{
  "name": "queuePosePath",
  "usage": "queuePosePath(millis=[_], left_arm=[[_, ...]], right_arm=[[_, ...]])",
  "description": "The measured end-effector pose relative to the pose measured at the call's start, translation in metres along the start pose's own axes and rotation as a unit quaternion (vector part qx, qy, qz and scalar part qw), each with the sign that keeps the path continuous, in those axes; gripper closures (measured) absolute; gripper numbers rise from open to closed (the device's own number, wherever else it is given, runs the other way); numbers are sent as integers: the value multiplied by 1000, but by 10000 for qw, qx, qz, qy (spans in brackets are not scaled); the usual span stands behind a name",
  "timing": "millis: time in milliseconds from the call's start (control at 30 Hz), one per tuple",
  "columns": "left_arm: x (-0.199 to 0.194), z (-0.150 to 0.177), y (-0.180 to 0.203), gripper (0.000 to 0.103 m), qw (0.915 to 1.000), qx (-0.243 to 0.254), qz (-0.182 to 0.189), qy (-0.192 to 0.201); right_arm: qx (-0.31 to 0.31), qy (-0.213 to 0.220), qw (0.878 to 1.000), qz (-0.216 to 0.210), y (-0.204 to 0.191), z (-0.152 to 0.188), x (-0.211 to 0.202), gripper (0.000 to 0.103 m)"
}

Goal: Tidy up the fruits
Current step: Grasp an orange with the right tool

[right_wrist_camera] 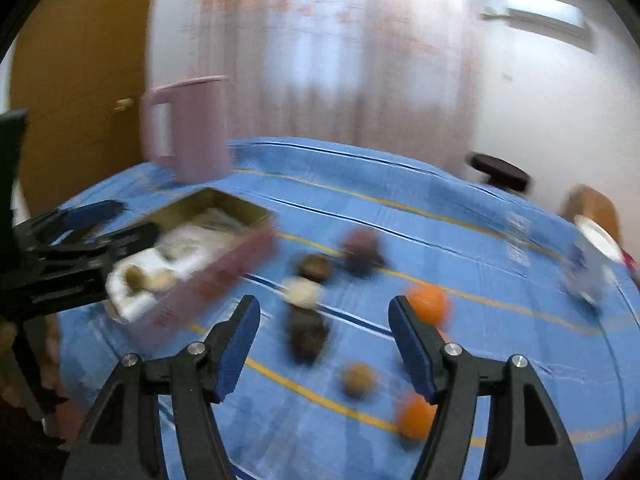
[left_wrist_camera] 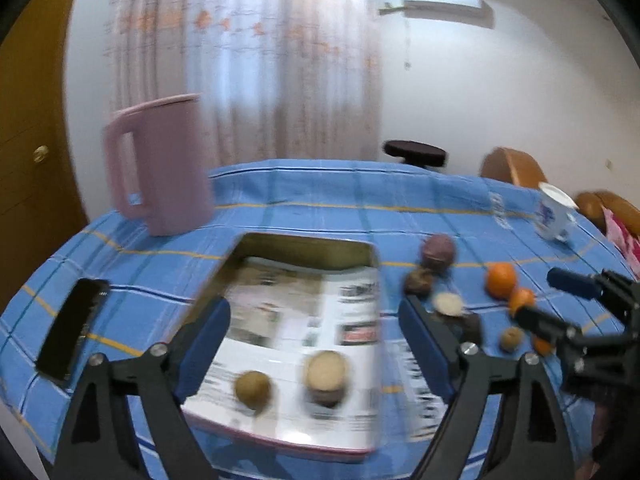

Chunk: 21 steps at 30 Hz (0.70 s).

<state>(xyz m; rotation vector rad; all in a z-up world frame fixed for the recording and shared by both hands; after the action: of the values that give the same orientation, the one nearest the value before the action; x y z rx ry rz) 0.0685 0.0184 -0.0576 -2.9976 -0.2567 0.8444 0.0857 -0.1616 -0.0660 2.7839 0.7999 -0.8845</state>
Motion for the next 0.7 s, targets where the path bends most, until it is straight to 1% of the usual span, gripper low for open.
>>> queuePosePath(millis=[33,67,167,300,333,367,400,433,467,500,567,633,700], left_arm=[[0,1,7,15,10000,51,44,-10],[-1,3,22,14,9997,175,144,-21],[-2,7,50,15,9986,435,289,-64],[2,13,80,15,9960,676,540,-237],[4,14,84,15,9952,730,588,-283],[6,15,88,19,9947,763,604,-322],[10,17,94,27,9939,809,641,-396],[13,18,97,32,9928,842,710,-475],[15,20,100,41,9918,858,777,-547],[17,21,103,43,9908,863,836,-622],[26,24,108,47,9890,861,902,-793],[30,27,108,47,9877,789,962,-951],[33,27,110,49,9866,752,1035,-1017]], right_arm=[[153,-24,9998,115,12,6,-5,35],[306,-37,9993,187,22,12,-8,35],[672,-209,9967,405,47,29,-10,35],[993,-372,9941,243,61,45,-6,36],[1011,-384,9939,201,60,47,-4,39],[1025,-421,9937,166,59,48,-2,45],[1056,-457,9932,154,60,49,0,48],[1080,-473,9929,126,61,51,1,52],[1092,-493,9928,79,61,52,3,52],[1106,-521,9925,58,61,54,4,52],[1170,-604,9913,-13,62,55,10,57],[1259,-628,9900,-61,64,56,11,57],[1360,-737,9879,-142,66,58,15,57]])
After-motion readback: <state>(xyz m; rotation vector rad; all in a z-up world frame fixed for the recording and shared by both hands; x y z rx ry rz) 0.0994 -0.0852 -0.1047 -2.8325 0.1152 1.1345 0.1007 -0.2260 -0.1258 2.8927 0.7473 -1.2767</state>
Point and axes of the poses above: each gripper's, at about its wrist camera, not at the fingertips, and x roughly the way its jaws point, y to its right, z to its underside, the point moved 4 cm from there along x, roughly the way its jaws point, and after that the axes turned 8 degrees about -z, right-handed, at the moved point
